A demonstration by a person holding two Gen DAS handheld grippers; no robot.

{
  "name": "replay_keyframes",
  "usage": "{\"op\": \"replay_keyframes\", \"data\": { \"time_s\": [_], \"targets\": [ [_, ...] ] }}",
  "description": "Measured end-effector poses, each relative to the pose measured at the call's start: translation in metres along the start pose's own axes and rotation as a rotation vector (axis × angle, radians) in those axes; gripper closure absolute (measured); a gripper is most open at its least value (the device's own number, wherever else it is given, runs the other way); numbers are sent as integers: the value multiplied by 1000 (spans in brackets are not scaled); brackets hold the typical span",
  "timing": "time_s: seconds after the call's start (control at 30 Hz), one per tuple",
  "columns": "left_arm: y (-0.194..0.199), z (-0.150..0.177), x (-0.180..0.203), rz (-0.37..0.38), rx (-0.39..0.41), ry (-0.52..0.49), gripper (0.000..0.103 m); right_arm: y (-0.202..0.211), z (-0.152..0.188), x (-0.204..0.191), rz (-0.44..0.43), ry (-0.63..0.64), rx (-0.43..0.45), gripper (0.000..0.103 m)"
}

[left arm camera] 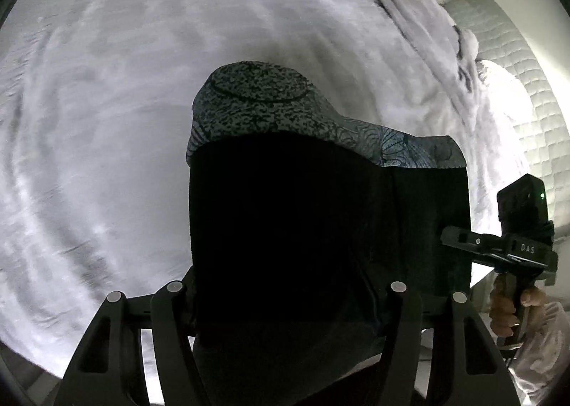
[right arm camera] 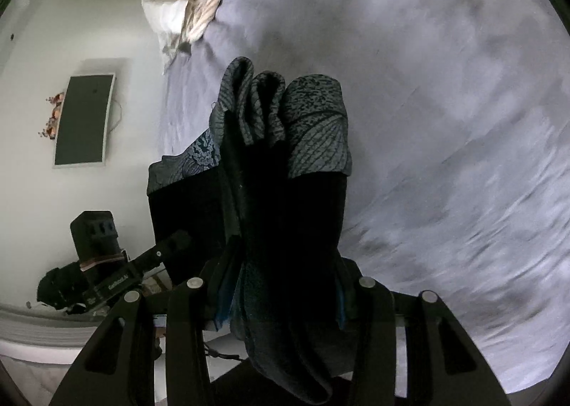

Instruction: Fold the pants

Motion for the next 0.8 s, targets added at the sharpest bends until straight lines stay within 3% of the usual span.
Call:
{"op": "replay_keyframes", "data": {
  "time_s": [0.17, 0.33, 0.4, 0.47, 0.53, 0.63, 0.8],
  "targets": [
    [6, 15, -55, -44, 1, 42, 37, -45, 15, -27, 17, 19, -34, 56],
    [-15, 22, -89, -128, 5, 58, 37, -80, 16, -23, 118, 56, -83, 55],
    [-19, 23, -97, -163, 39, 42, 27, -90, 13, -13, 172, 59, -92, 49],
    [-24, 23, -100, -166, 51, 57, 20, -95, 11, -1, 205, 24, -93, 38],
    [-28, 24, -106, -143, 39, 101, 15, -96, 12, 6, 244, 8, -97, 33],
    [-30, 27, -107, -132, 34, 128, 14, -91, 20, 6, 268, 21, -96, 30],
    [-21, 30, -102, -208, 49, 95, 14, -75, 30, 7, 329, 31, -105, 25]
  ]
}}
Point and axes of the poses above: each gripper's, at about its wrist camera, not at the fingertips, and y roughly against the way its jaws point, x to its right, z to its underside, the point moved 7 cm from there along -y, roughly the way its jaws point, and after that the axes turned 9 degrees about y, right-handed, at the moved point
